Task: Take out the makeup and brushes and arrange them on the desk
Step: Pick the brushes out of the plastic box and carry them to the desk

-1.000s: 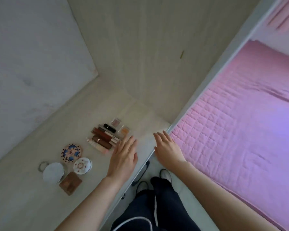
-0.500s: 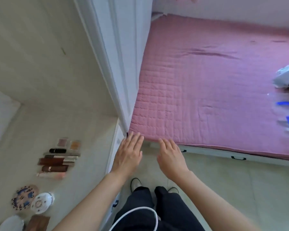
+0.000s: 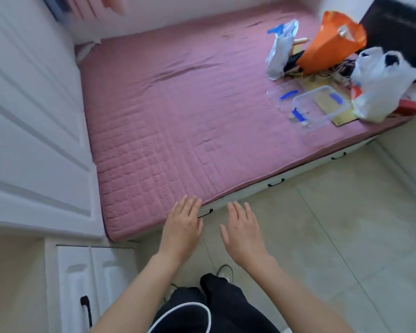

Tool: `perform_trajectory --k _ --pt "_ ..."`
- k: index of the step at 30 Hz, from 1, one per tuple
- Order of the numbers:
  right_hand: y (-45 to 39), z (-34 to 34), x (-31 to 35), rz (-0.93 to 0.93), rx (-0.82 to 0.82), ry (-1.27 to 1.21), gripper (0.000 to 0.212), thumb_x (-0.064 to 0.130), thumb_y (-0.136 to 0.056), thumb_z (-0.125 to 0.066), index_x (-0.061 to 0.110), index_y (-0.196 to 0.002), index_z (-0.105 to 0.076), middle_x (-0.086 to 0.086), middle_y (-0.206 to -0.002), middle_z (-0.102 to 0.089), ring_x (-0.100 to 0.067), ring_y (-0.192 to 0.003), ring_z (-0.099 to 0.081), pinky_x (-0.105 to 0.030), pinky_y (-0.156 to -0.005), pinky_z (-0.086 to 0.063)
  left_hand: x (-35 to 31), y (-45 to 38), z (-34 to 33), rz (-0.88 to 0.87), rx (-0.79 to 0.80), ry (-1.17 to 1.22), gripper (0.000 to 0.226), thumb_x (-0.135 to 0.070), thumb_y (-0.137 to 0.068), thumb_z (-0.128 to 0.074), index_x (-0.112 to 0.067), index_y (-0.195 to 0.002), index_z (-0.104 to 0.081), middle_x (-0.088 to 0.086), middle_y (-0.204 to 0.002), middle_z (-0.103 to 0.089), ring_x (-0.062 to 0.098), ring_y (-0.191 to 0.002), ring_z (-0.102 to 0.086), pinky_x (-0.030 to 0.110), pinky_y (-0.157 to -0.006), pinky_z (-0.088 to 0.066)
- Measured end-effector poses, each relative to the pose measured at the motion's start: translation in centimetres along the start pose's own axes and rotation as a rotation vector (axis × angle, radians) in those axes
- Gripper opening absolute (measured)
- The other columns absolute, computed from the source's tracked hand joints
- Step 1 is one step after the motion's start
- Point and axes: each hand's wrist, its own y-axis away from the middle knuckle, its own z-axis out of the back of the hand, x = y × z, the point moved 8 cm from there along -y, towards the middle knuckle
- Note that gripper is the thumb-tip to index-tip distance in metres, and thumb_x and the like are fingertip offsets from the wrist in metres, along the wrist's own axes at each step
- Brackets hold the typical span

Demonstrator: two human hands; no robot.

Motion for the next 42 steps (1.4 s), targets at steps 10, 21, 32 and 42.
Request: perform_trajectory --k 10,21,32,42 --pt "0.8 4.9 -15.4 -0.293 -0.124 -0.118 0.065 0.044 -0.100 -0.029 0.009 -0.151 -0.008 -0.009 -0.159 -0.014 -0.031 -0.147 -0.002 -0.041 -0.119 -0.014 -15.7 -8.9 -2.7 -0.301 0.104 0.027 0.050 -0.020 -0.096 -0.049 -0.011 -0.144 -0.039 0.004 -0.150 -0.039 0.022 -0.143 -0.026 0.037 -0.118 -0.022" --pt "-2.0 10.2 -27.8 -0.562 -0.230 -0.227 0.067 0.044 -0.100 -0.031 0.009 -0.152 -0.008 -0.010 -0.159 -0.012 -0.031 -0.147 0.001 -0.041 -0.120 -0.011 -27.1 -20.5 -4.4 -0.583 0.139 -0.032 0.048 -0.014 -0.085 -0.067 -0.005 -0.131 -0.055 0.010 -0.134 -0.056 0.031 -0.131 -0.046 0.043 -0.106 -0.040" --pt "-6.9 16.0 -39.1 -0.782 -0.292 -0.287 0.066 0.041 -0.100 -0.033 0.008 -0.151 -0.009 -0.011 -0.159 -0.012 -0.032 -0.147 0.002 -0.042 -0.120 -0.010 -38.6 -34.1 -5.3 -0.828 0.212 -0.041 0.047 -0.018 -0.096 -0.047 -0.011 -0.142 -0.041 0.004 -0.148 -0.040 0.026 -0.144 -0.025 0.037 -0.117 -0.021" --pt "-8.3 19.3 -50.5 -0.881 -0.293 -0.297 0.067 0.041 -0.100 -0.034 0.007 -0.151 -0.007 -0.011 -0.159 -0.010 -0.033 -0.147 0.002 -0.043 -0.120 -0.010 -50.7 -40.7 -8.0 -0.940 0.239 -0.051 0.046 -0.017 -0.093 -0.051 -0.008 -0.138 -0.046 0.005 -0.144 -0.046 0.028 -0.141 -0.029 0.037 -0.115 -0.024"
